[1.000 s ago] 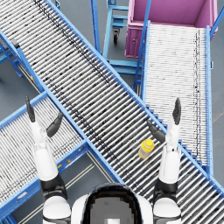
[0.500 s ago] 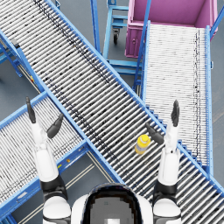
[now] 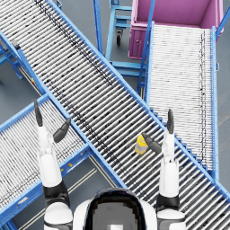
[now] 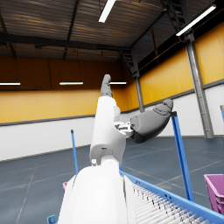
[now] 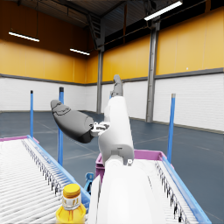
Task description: Pick up the oil and place it on the left assembly line, put the cola on the right, and keep Sprite still
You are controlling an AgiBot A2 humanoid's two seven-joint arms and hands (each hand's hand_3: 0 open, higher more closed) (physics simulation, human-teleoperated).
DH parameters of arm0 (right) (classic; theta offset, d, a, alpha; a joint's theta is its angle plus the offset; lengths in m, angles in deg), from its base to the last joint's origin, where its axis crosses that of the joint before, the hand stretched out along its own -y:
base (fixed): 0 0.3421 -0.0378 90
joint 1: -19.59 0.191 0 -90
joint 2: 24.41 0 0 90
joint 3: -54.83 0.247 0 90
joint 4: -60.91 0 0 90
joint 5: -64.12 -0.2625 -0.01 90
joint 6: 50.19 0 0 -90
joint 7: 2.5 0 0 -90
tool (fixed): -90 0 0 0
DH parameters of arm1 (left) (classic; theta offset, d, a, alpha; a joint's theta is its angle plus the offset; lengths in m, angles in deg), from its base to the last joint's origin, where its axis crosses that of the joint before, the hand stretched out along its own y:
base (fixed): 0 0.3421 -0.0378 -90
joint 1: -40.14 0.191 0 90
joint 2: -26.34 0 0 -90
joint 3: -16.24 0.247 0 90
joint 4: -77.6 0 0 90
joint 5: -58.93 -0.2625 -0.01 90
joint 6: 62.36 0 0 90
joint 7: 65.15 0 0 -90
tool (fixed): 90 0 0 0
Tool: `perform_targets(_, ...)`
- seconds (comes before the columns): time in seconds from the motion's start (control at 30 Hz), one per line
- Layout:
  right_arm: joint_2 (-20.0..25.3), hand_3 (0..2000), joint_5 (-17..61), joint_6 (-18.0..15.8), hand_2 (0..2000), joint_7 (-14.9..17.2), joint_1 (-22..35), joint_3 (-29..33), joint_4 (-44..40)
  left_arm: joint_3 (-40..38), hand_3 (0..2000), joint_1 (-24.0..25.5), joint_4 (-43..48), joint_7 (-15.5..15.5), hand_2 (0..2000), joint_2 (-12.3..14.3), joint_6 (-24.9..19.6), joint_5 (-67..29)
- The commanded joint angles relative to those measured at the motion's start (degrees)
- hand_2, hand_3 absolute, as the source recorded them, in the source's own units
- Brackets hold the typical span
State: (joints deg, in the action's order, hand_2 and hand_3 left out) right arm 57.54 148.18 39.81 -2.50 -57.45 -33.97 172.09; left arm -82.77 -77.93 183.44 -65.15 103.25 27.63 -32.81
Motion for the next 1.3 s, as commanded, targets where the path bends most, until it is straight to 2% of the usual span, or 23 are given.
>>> perform_targets(0.03, -0.29, 0, 0.0, 0.0, 0, 0.0, -2.78, -2.83, -1.85, -0.31, 0, -0.59, -0.14, 0.0, 0, -0.12, 0.0, 0.0)
perform_targets(0.27, -0.79, 0, 0.01, 0.0, 0, 0.0, -6.77, -6.46, -9.16, 0.25, 0, -0.16, -0.89, 0.0, 0, 0.08, 0.0, 0.0)
perform_targets(0.7, 0.12, 0, 0.01, 0.0, 0, 0.0, -6.6, -9.54, -17.78, 1.21, 0, 0.03, -3.09, 0.0, 0, 0.44, 0.0, 0.0)
perform_targets(1.0, 2.8, 0, 0.01, 0.0, 0, 0.0, 0.16, -12.91, -30.63, -0.21, 0, -1.41, -6.02, 0.0, 0, 0.39, 0.0, 0.0)
perform_targets(1.03, 4.09, 0, 0.01, 0.0, 0, 0.0, 4.28, -13.36, -37.57, -0.68, 0, -1.52, -6.86, 0.0, 0, 0.39, 0.0, 0.0)
perform_targets(1.3, 5.76, 0, 0.0, 0.0, 0, 0.0, 8.35, -15.74, -45.9, -1.34, 0, -1.87, -8.08, 0.0, 0, 0.46, 0.0, 0.01)
